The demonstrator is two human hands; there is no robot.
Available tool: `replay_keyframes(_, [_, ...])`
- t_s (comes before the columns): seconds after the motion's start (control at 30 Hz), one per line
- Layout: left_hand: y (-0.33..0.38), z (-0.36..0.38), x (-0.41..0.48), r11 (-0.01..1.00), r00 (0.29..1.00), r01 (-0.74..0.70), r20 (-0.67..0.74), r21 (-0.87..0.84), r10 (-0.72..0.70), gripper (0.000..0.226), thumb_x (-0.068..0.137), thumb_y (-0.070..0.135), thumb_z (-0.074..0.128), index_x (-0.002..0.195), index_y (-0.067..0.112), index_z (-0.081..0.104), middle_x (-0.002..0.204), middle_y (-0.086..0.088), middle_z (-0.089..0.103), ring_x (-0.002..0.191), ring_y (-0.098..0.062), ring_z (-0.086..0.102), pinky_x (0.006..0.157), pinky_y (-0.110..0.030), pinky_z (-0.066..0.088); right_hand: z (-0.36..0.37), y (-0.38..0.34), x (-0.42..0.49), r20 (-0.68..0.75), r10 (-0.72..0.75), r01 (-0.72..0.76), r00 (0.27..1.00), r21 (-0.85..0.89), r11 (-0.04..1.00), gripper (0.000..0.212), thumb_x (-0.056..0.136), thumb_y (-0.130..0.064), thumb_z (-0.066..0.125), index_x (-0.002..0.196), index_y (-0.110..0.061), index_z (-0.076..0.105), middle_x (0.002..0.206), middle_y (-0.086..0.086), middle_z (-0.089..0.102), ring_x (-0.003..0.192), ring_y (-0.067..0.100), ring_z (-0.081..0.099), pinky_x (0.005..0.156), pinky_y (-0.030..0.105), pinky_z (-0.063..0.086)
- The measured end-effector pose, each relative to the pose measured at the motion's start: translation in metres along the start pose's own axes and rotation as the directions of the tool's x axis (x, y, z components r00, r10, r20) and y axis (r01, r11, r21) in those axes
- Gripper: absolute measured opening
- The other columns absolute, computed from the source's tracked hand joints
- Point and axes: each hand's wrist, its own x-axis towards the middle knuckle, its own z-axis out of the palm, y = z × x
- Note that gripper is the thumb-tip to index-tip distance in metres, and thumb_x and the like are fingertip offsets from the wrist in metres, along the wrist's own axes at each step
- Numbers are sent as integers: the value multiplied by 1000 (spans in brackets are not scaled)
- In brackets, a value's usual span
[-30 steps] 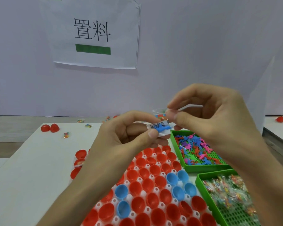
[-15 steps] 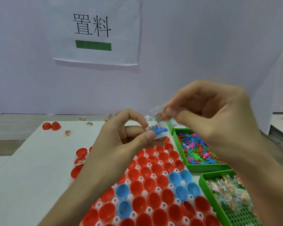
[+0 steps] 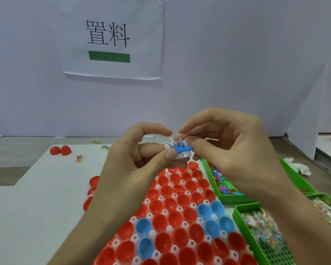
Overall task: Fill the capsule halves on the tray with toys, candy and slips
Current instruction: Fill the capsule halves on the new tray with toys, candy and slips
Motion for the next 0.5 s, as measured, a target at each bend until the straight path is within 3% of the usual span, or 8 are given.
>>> replay_keyframes(0.07, [-1, 1, 0, 996, 999, -44, -27, 75, 46, 23, 83, 22, 66, 105, 17, 61, 77, 4, 77, 75, -12, 75, 72, -16, 55, 2, 1, 0, -4, 12, -12, 1000, -9, 1000, 24, 86, -2, 68, 89, -26, 72, 85, -8, 76, 80, 15, 75, 68, 29, 61])
replay_keyframes(0.17, [-4, 1, -1, 965, 986, -129, -76, 229, 150, 15, 87, 21, 67, 101, 19, 62, 74, 10, 76, 71, -7, 73, 70, -16, 55, 4, 1, -2, 11, 46, -47, 999, 29, 998, 29, 89, 6, 64, 86, -22, 73, 82, -8, 76, 75, 11, 74, 64, 20, 58])
replay_keyframes(0.27, [-5, 0, -2, 873, 954, -207, -109, 443, 281, 11, 88, 24, 65, 98, 22, 60, 70, 16, 71, 67, -2, 70, 67, -16, 54, 7, 1, -2, 11, 84, -85, 996, 100, 991, 28, 92, 7, 59, 86, -16, 73, 81, -5, 76, 67, 11, 72, 63, 16, 55])
replay_keyframes(0.4, [-4, -4, -1, 791, 920, -266, -101, 551, 380, 15, 90, 21, 63, 103, 22, 58, 65, 16, 66, 63, 0, 66, 64, -14, 51, 16, -1, -3, 10, 102, -102, 995, 187, 977, 6, 83, -15, 76, 88, -16, 73, 84, -1, 77, 76, 11, 73, 69, 19, 57])
replay_keyframes(0.5, [-2, -10, 0, 755, 919, -280, -61, 593, 389, 15, 90, 21, 62, 104, 25, 57, 63, 16, 63, 62, -1, 64, 63, -11, 49, 23, 0, -4, -2, 101, -99, 995, 203, 974, 14, 77, -15, 79, 89, -19, 72, 85, -4, 77, 81, 9, 74, 71, 15, 55])
